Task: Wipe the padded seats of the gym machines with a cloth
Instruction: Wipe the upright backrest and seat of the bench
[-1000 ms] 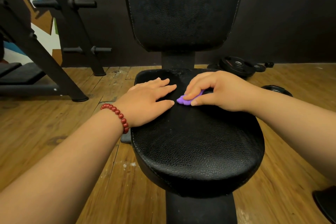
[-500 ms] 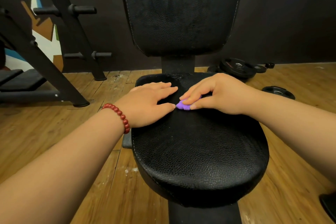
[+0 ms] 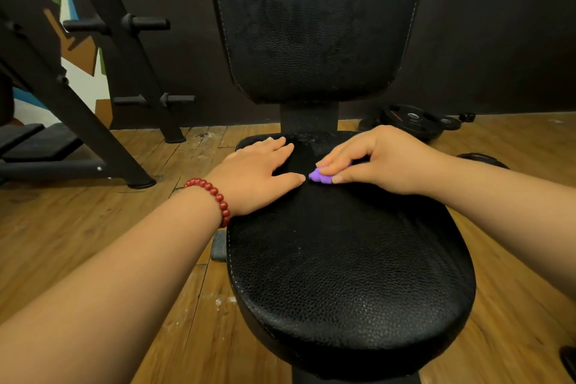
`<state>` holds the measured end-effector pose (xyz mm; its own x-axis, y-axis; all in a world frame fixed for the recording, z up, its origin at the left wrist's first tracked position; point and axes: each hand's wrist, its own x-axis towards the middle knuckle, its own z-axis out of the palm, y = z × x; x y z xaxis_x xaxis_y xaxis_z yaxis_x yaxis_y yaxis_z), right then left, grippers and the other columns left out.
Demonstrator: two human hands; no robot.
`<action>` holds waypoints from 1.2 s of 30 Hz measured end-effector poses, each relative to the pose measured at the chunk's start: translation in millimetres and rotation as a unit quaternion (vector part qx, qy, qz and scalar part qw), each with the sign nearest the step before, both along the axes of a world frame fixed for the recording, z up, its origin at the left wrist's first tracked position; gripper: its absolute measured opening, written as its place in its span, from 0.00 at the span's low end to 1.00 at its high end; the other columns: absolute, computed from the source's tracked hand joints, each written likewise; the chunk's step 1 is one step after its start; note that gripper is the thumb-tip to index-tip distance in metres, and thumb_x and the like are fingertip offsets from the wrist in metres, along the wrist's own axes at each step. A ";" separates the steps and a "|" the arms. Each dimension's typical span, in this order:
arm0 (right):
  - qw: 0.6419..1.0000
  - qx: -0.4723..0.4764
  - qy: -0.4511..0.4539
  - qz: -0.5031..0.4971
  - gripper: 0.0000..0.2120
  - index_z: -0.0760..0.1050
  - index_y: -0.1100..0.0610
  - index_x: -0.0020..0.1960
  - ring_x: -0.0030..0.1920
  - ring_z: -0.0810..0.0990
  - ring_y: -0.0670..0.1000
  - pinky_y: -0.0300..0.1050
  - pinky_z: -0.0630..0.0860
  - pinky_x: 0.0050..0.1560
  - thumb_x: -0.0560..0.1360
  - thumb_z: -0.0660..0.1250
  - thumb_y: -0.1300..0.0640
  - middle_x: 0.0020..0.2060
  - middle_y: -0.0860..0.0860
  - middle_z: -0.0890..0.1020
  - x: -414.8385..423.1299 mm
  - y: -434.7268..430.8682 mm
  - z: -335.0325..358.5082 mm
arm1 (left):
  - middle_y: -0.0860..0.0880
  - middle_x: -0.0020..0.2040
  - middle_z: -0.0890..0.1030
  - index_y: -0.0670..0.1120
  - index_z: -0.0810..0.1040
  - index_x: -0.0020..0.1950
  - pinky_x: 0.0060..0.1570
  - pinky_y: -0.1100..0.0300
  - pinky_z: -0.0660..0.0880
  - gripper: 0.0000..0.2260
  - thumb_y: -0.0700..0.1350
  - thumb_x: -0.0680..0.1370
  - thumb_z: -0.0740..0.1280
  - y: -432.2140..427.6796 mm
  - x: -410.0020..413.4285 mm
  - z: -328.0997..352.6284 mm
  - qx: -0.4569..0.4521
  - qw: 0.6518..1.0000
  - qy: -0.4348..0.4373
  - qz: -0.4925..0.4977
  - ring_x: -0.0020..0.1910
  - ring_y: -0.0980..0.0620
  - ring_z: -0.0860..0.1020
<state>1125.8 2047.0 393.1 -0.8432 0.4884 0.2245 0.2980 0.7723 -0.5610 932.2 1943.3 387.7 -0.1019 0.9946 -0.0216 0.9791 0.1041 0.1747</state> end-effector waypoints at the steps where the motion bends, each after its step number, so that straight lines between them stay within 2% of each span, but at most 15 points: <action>1: 1.000 0.008 0.003 -0.013 0.10 0.84 0.52 0.50 0.52 0.79 0.33 0.23 0.69 0.55 0.70 0.75 0.60 0.50 0.39 0.83 -5.1 6.2 0.6 | 0.56 0.79 0.49 0.53 0.50 0.79 0.75 0.54 0.48 0.30 0.61 0.81 0.55 0.1 -0.1 -0.2 0.000 1.000 0.000 -0.001 0.78 0.56 0.47; 3: 0.998 0.024 0.008 -0.058 0.10 0.84 0.51 0.51 0.52 0.79 0.35 0.24 0.69 0.56 0.71 0.75 0.58 0.50 0.41 0.84 -17.6 20.0 2.0 | 0.56 0.79 0.49 0.54 0.50 0.79 0.75 0.55 0.47 0.30 0.61 0.80 0.55 0.2 -0.8 -0.6 -0.001 1.000 -0.003 -0.002 0.78 0.56 0.47; 7: 0.989 0.038 0.017 -0.140 0.09 0.84 0.49 0.52 0.53 0.79 0.41 0.33 0.72 0.56 0.73 0.74 0.57 0.50 0.43 0.83 -38.0 35.5 1.5 | 0.57 0.79 0.48 0.54 0.49 0.79 0.75 0.55 0.47 0.30 0.61 0.80 0.55 0.4 -2.3 -1.2 -0.001 1.000 -0.009 -0.004 0.78 0.57 0.46; 11: 0.998 0.018 0.005 -0.066 0.09 0.84 0.49 0.50 0.52 0.79 0.35 0.23 0.69 0.55 0.71 0.75 0.59 0.49 0.39 0.83 -26.2 27.8 -1.3 | 0.56 0.79 0.49 0.53 0.49 0.79 0.75 0.55 0.49 0.32 0.62 0.80 0.55 2.7 -4.7 -1.5 0.006 1.000 0.007 -0.005 0.78 0.55 0.49; 13: 0.999 0.014 -0.010 -0.028 0.10 0.84 0.48 0.49 0.53 0.78 0.32 0.23 0.68 0.57 0.71 0.75 0.59 0.48 0.35 0.82 -17.6 25.5 -1.8 | 0.55 0.80 0.49 0.52 0.49 0.80 0.75 0.54 0.50 0.33 0.64 0.79 0.55 8.1 -5.2 0.3 0.003 0.999 0.034 -0.004 0.78 0.53 0.50; 15: 0.999 0.017 -0.001 -0.033 0.09 0.84 0.48 0.49 0.53 0.78 0.32 0.23 0.68 0.57 0.70 0.75 0.59 0.47 0.36 0.82 -18.8 30.1 -1.8 | 0.54 0.80 0.49 0.51 0.49 0.80 0.75 0.53 0.50 0.34 0.65 0.79 0.55 16.6 -6.3 3.5 -0.001 0.999 0.051 -0.001 0.78 0.52 0.50; 18: 0.995 0.034 0.023 -0.096 0.09 0.84 0.50 0.50 0.53 0.80 0.37 0.29 0.71 0.58 0.71 0.75 0.58 0.50 0.43 0.84 -32.8 43.5 0.1 | 0.52 0.80 0.50 0.49 0.50 0.80 0.75 0.53 0.50 0.35 0.65 0.79 0.55 27.5 -9.5 7.3 -0.012 0.999 0.035 0.013 0.78 0.52 0.50; 21: 0.983 0.039 0.023 -0.176 0.09 0.84 0.50 0.52 0.52 0.79 0.41 0.35 0.72 0.54 0.72 0.74 0.53 0.50 0.44 0.84 -45.6 52.4 2.2 | 0.52 0.80 0.50 0.49 0.50 0.80 0.75 0.53 0.50 0.35 0.65 0.79 0.54 29.0 -10.9 3.4 -0.011 0.999 0.027 0.017 0.78 0.53 0.50; 23: 0.982 0.050 0.017 -0.180 0.09 0.84 0.50 0.53 0.53 0.79 0.43 0.37 0.73 0.55 0.74 0.73 0.54 0.51 0.44 0.83 -52.8 50.6 0.6 | 0.52 0.80 0.51 0.49 0.50 0.80 0.75 0.53 0.50 0.35 0.65 0.79 0.54 28.7 -11.1 0.8 0.000 0.999 0.031 0.016 0.78 0.53 0.50; 26: 0.991 0.048 0.015 -0.128 0.09 0.83 0.51 0.54 0.55 0.78 0.40 0.31 0.70 0.58 0.74 0.72 0.58 0.53 0.44 0.83 -53.4 44.5 -1.7 | 0.52 0.80 0.51 0.49 0.50 0.80 0.75 0.54 0.51 0.35 0.65 0.79 0.55 29.6 -11.4 0.2 0.007 0.999 0.025 0.019 0.78 0.53 0.50; 29: 0.994 0.038 0.005 -0.106 0.10 0.83 0.49 0.53 0.50 0.77 0.34 0.21 0.68 0.52 0.73 0.73 0.58 0.52 0.42 0.83 -42.9 50.9 2.7 | 0.52 0.80 0.50 0.49 0.50 0.80 0.75 0.54 0.51 0.35 0.65 0.79 0.55 28.6 -12.0 0.5 0.005 1.000 0.017 0.019 0.78 0.53 0.51; 33: 0.992 0.038 -0.008 -0.118 0.10 0.83 0.49 0.53 0.47 0.76 0.33 0.21 0.68 0.50 0.73 0.73 0.57 0.51 0.41 0.83 -40.0 58.7 4.7 | 0.53 0.80 0.50 0.49 0.50 0.80 0.75 0.54 0.51 0.35 0.65 0.79 0.55 28.6 -12.5 -0.3 0.008 1.000 0.011 0.018 0.78 0.53 0.50; 36: 0.992 0.031 0.011 -0.123 0.09 0.84 0.50 0.53 0.51 0.79 0.38 0.26 0.71 0.53 0.73 0.73 0.56 0.51 0.42 0.84 -55.2 53.3 3.3 | 0.52 0.80 0.51 0.48 0.50 0.80 0.75 0.55 0.50 0.35 0.64 0.79 0.56 29.1 -10.7 -0.4 0.015 1.000 0.010 0.019 0.78 0.53 0.51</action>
<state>1070.6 2100.2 396.3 -0.6956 0.6627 0.2774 0.4695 0.7116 -0.5226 921.5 1972.4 387.3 -0.1393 0.9902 0.0104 0.9780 0.1360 0.1583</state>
